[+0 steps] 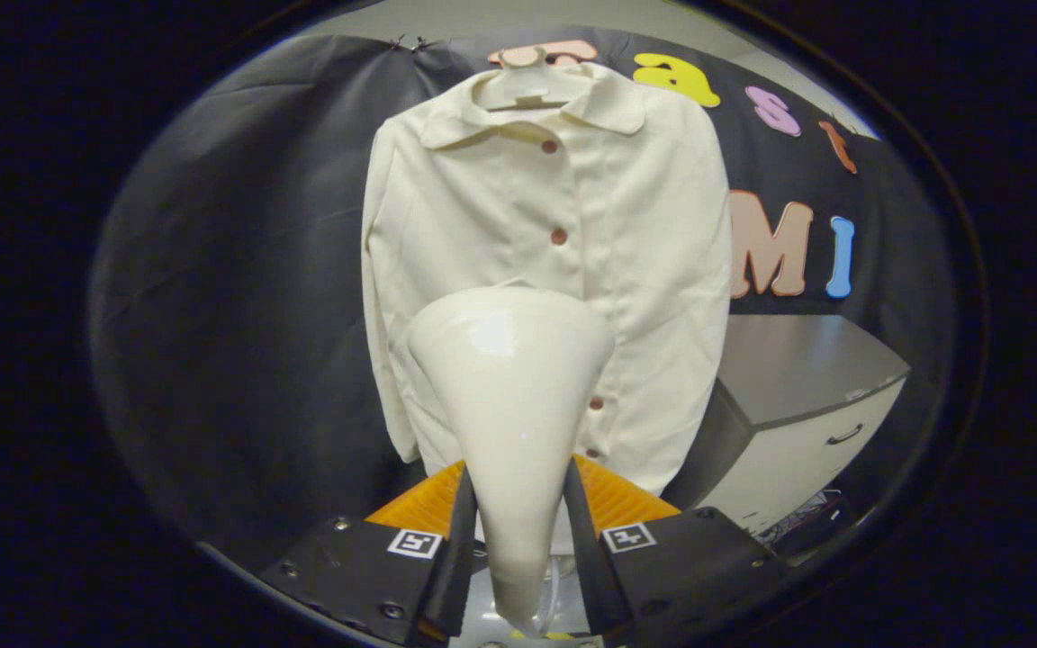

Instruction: Iron the clothes twice with a garment steamer, once on the left side and once on the right side.

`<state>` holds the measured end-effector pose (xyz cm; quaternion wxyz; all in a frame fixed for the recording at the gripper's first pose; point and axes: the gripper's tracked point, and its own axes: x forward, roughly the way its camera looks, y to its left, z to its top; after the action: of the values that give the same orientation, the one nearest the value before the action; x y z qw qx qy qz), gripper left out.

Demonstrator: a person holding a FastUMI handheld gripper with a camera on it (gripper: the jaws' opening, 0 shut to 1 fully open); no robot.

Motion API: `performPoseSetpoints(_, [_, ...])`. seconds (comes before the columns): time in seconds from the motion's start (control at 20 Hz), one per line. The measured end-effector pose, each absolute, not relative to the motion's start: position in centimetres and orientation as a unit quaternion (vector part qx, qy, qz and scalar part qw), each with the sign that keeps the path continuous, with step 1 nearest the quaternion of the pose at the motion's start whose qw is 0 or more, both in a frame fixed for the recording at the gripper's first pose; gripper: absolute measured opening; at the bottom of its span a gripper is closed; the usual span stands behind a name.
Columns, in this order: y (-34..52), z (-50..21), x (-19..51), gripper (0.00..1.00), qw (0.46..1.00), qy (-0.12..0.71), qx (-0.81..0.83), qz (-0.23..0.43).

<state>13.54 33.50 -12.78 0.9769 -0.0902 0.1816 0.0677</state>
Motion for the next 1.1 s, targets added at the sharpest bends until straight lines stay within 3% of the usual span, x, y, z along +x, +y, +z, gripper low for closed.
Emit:
performPoseSetpoints(0.4, [32.2, -0.4, 12.9, 0.50, 0.983, 0.119, -0.088, 0.108])
performPoseSetpoints(0.7, [29.7, 7.1, 16.1, 0.50, 0.989, 0.094, -0.066, 0.088])
performPoseSetpoints(1.1, [26.4, 9.3, 22.1, 0.50, 0.991, 0.107, -0.073, 0.043])
